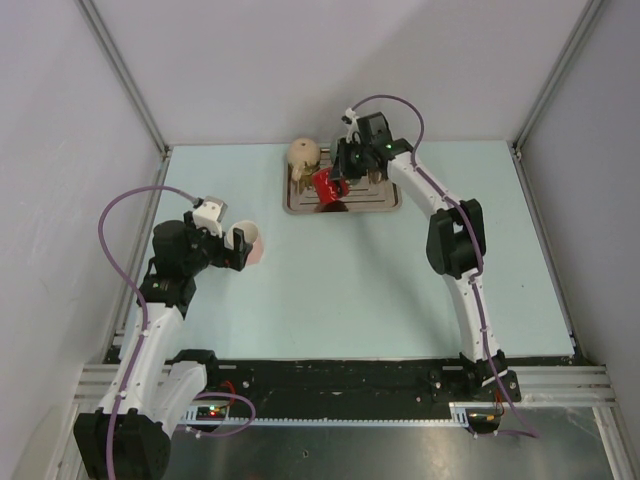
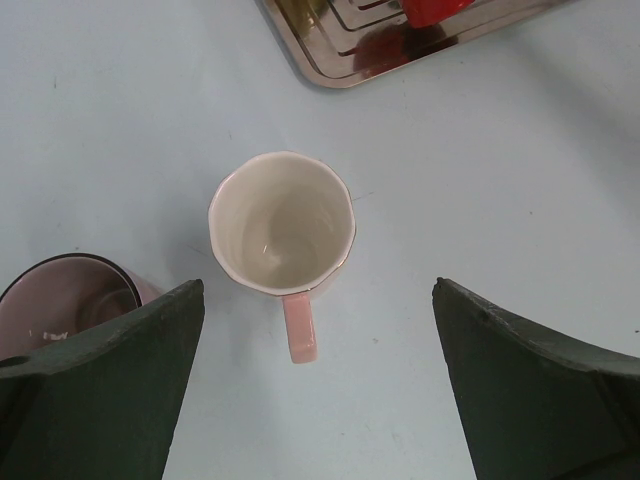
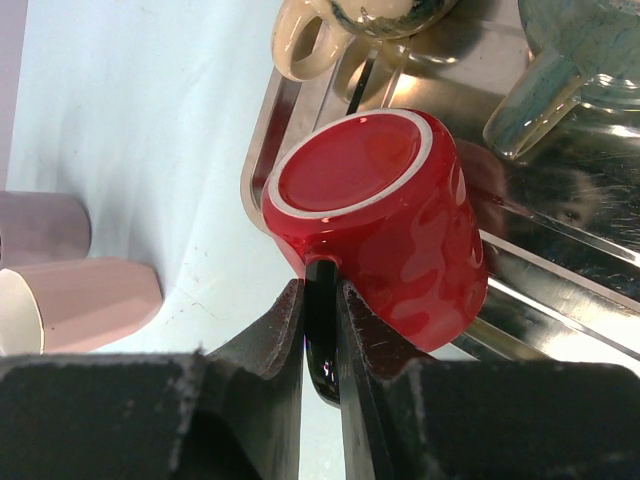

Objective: Turn the mug right side up
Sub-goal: Turn over the cup on the tray.

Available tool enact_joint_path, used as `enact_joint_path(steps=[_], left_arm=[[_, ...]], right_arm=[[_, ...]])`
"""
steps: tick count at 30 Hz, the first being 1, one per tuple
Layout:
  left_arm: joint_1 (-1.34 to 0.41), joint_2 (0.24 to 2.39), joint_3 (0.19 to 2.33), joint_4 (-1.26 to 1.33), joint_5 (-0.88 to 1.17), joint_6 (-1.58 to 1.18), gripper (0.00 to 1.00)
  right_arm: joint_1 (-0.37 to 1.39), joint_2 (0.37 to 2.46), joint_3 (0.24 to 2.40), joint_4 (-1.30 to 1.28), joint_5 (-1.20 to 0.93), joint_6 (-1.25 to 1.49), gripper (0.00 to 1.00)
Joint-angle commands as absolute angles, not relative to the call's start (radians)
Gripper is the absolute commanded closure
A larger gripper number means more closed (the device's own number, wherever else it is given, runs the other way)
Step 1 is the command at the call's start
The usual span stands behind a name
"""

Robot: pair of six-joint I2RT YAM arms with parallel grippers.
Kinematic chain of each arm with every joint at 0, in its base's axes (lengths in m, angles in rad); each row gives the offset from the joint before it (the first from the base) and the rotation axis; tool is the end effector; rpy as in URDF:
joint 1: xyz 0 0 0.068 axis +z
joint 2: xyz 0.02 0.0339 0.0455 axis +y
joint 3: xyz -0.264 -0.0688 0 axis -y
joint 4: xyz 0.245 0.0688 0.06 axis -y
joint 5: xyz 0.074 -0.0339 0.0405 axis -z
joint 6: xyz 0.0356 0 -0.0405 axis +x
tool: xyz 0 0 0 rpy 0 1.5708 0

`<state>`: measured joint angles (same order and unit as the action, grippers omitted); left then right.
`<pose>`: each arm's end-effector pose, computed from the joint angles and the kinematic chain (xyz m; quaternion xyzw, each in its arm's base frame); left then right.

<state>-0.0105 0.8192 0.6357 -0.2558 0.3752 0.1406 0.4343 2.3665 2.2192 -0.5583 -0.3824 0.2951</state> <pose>0.1884 -0.0150 0.2751 0.1623 0.8195 -0.1229 0.5358 0.4854 0.2398 0.2522 -0.1415 0.8836 0.3080 0.3230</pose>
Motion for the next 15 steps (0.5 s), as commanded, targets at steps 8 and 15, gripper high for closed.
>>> enact_joint_path(steps=[8, 15], left_arm=[[-0.003, 0.809, 0.634, -0.226, 0.406, 0.151, 0.0], [-0.003, 0.809, 0.634, -0.225, 0.412, 0.152, 0.0]], right_arm=[[0.433, 2.244, 2.176, -0.506, -0.4, 0.262, 1.0], [0.421, 2.143, 1.926, -0.381, -0.384, 0.175, 1.0]])
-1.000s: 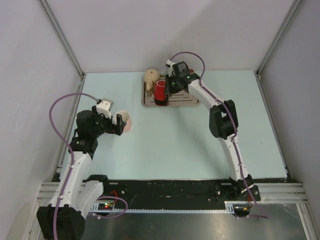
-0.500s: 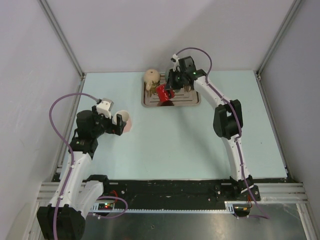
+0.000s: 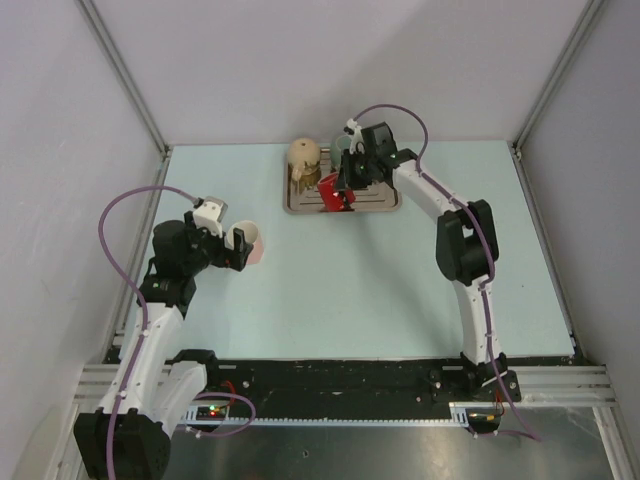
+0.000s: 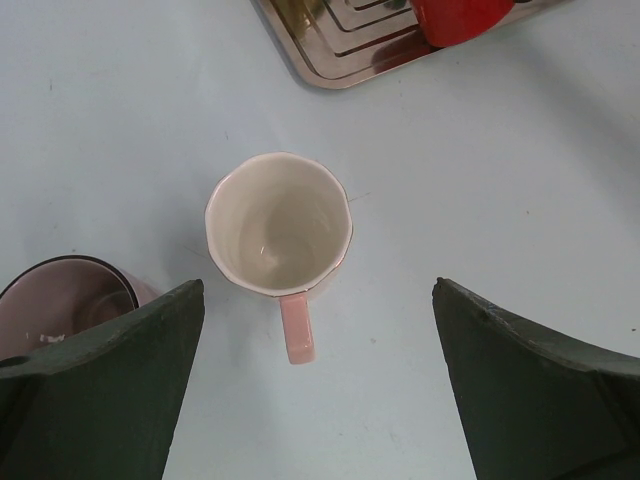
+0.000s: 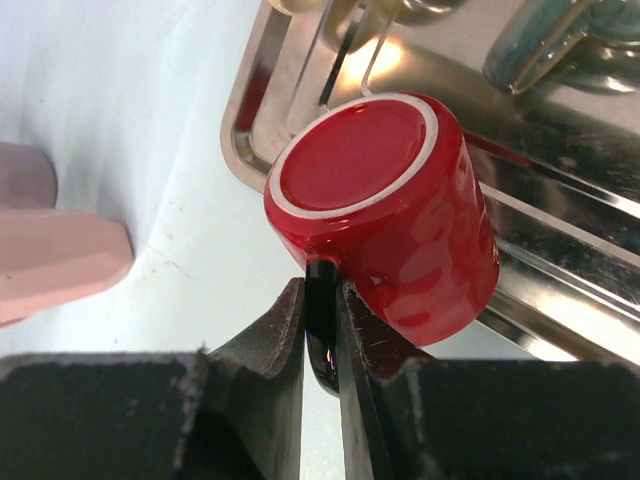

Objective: Turn the mug right side up
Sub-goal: Turn over the cup on the tray.

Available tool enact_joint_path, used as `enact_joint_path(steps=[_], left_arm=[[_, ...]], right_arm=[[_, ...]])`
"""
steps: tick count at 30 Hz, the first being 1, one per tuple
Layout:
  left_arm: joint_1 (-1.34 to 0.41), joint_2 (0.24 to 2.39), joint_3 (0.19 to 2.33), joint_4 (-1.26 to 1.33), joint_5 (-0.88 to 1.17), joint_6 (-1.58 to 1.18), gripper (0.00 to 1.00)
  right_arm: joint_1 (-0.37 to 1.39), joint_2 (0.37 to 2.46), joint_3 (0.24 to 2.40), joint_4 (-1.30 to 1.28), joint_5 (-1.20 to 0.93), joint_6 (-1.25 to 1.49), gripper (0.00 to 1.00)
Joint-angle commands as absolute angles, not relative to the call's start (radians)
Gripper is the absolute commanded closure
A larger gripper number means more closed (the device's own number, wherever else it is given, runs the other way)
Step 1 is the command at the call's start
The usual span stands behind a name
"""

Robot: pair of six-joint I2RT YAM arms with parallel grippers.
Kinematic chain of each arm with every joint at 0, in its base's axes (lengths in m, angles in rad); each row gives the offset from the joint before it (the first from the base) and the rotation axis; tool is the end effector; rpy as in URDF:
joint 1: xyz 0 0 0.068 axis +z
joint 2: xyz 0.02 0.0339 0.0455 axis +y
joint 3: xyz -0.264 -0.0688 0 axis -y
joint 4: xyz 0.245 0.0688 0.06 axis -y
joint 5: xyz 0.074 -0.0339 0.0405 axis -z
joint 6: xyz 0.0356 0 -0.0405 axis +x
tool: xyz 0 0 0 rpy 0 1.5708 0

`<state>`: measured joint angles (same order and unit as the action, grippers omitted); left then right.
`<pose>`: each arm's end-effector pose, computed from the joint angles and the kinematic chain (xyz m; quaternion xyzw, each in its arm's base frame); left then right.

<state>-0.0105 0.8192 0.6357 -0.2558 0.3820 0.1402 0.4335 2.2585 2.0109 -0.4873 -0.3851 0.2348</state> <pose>0.1883 -0.0152 0.2751 0.1639 0.8188 -0.1258 0.5356 0.4655 0.2302 0.2439 -0.1663 0.8849 0.2959 0.3190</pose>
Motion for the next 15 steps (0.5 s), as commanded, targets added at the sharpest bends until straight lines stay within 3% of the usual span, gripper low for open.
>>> enact_joint_path(steps=[1, 15], left_arm=[[-0.003, 0.808, 0.634, -0.225, 0.413, 0.152, 0.0], [-0.003, 0.797, 0.633, -0.224, 0.419, 0.148, 0.0]], right_arm=[[0.416, 2.13, 1.901, -0.368, -0.383, 0.174, 1.0], [0.38, 2.053, 1.681, -0.291, -0.361, 0.147, 1.0]])
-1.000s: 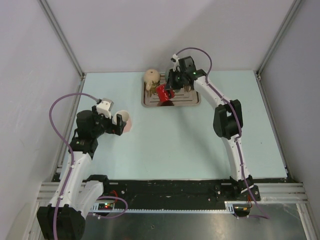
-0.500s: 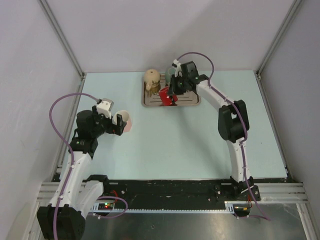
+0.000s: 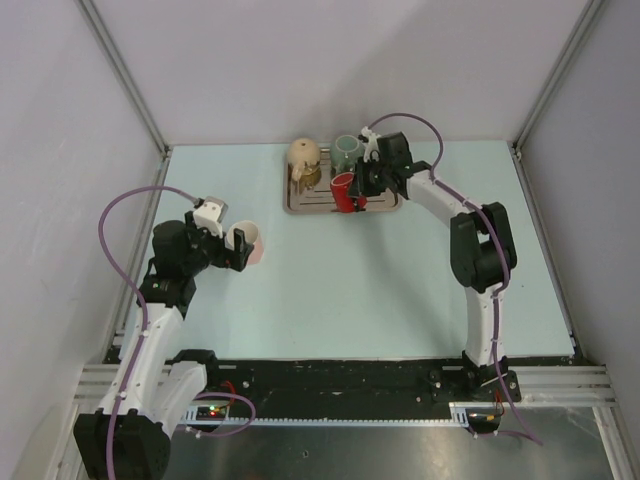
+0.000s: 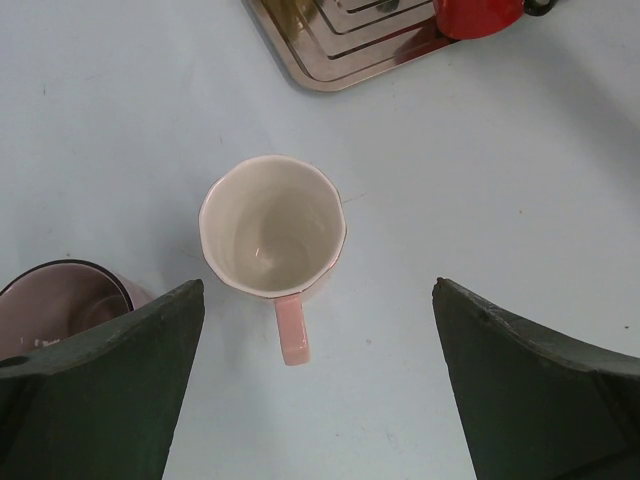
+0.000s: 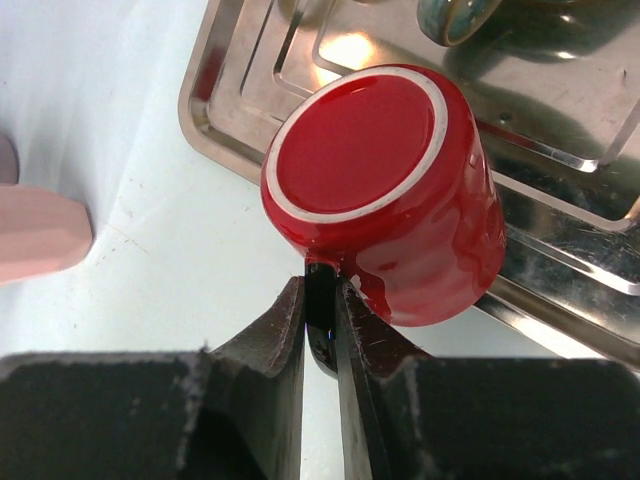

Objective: Turn the mug right side up
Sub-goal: Turn over the cup on the tray.

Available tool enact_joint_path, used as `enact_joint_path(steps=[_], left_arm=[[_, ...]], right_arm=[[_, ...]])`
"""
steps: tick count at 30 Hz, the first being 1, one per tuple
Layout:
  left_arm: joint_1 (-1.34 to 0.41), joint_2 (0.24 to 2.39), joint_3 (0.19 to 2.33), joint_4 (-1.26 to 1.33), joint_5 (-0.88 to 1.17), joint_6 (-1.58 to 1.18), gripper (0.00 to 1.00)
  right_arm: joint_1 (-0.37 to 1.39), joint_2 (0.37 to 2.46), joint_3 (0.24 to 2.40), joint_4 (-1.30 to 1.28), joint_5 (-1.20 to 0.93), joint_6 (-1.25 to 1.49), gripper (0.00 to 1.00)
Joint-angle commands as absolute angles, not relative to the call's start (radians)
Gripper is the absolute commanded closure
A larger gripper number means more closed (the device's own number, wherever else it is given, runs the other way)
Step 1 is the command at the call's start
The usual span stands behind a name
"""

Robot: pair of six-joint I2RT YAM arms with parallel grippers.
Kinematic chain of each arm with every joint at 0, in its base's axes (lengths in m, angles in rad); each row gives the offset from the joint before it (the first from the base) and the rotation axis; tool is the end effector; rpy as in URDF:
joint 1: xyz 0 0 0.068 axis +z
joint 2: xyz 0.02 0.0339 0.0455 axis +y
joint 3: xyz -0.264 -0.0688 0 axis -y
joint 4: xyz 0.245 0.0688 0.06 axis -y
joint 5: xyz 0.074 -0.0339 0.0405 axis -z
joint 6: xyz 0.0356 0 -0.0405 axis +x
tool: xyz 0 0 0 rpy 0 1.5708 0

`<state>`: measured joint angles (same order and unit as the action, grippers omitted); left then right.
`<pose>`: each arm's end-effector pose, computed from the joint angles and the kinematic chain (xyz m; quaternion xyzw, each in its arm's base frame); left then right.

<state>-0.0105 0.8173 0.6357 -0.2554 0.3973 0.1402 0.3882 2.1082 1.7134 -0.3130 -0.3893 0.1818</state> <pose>0.1878 -0.0157 0.2756 0.1679 0.8167 -0.1320 0.5361 0.4444 0.1963 0.2319 -0.1723 0.8781 0.2840 0.3444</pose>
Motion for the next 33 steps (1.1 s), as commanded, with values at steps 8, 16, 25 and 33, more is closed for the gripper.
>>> enact_joint_path(steps=[8, 16, 25, 33], left_arm=[[-0.003, 0.795, 0.632, -0.225, 0.426, 0.149, 0.0], [-0.003, 0.795, 0.63, -0.225, 0.429, 0.151, 0.0], [-0.003, 0.795, 0.629, -0.224, 0.431, 0.151, 0.0], [-0.003, 0.793, 0.63, -0.225, 0.431, 0.15, 0.0]], right_arm=[[0.368, 2.063, 1.647, -0.29, -0.266, 0.116, 1.0], [0.337, 2.056, 1.608, -0.265, -0.248, 0.153, 1.0], [0.292, 2.052, 1.549, -0.219, -0.272, 0.206, 0.9], [0.292, 2.048, 1.589, -0.289, -0.173, 0.176, 0.61]])
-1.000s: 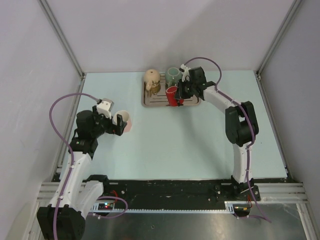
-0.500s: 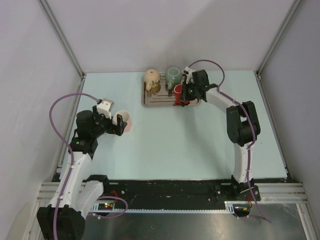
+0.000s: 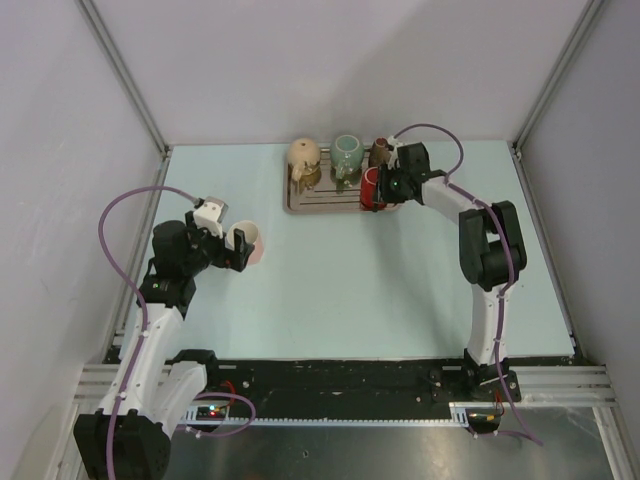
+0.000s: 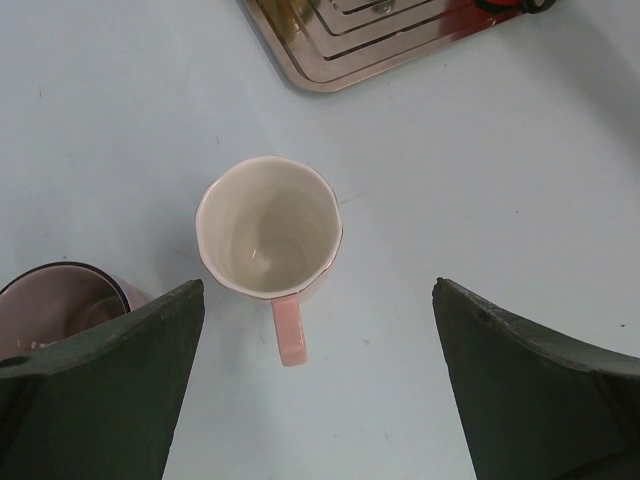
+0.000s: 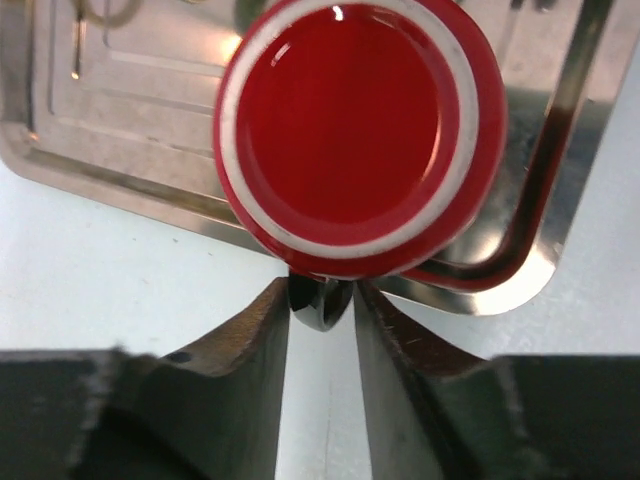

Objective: Turn the mug right side up
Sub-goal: Turn over the cup on the tray.

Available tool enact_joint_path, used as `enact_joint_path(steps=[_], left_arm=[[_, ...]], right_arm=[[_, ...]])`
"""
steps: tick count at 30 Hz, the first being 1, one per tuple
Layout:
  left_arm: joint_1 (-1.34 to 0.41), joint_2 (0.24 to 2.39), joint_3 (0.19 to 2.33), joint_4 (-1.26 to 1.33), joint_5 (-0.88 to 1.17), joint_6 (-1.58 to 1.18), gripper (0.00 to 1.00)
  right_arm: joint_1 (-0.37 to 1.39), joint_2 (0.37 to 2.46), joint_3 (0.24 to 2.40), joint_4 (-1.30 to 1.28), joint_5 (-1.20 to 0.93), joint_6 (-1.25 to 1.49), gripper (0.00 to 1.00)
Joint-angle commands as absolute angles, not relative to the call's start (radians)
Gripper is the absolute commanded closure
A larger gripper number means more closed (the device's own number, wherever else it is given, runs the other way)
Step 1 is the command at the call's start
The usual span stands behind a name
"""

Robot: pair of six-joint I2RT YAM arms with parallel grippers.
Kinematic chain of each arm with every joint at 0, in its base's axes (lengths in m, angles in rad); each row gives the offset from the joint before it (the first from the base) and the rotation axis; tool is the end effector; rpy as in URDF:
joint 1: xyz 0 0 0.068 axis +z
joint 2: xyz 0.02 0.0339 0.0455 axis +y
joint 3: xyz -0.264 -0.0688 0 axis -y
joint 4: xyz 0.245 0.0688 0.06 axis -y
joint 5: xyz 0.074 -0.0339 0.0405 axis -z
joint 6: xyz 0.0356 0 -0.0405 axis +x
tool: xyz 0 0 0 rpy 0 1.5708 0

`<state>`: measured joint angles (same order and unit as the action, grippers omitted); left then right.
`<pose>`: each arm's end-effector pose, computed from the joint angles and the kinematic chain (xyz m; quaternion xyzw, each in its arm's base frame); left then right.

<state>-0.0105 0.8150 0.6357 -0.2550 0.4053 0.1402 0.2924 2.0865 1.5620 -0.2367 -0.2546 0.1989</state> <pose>0.1874 -0.0160 0.2761 0.1702 0.8151 -0.1351 0.5370 0.4483 0.1443 0.1976 -0.0926 0.9084 0.2082 0.3505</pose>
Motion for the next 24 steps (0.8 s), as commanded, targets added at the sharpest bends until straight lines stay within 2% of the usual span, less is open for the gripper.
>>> enact_joint_path(steps=[1, 3, 7, 24], left_arm=[[-0.003, 0.793, 0.63, -0.225, 0.431, 0.15, 0.0], [-0.003, 0.794, 0.63, -0.225, 0.432, 0.15, 0.0], [-0.003, 0.792, 0.63, -0.225, 0.431, 0.15, 0.0], [-0.003, 0.786, 0.629, -0.225, 0.432, 0.15, 0.0]], right_arm=[[0.293, 2.051, 1.599, -0.299, -0.153, 0.17, 0.57], [0.299, 2.057, 1.618, -0.324, -0.116, 0.157, 0.51], [0.309, 2.066, 1.642, -0.351, -0.064, 0.145, 0.46], [0.381, 2.183, 1.849, -0.515, 0.111, 0.095, 0.46]])
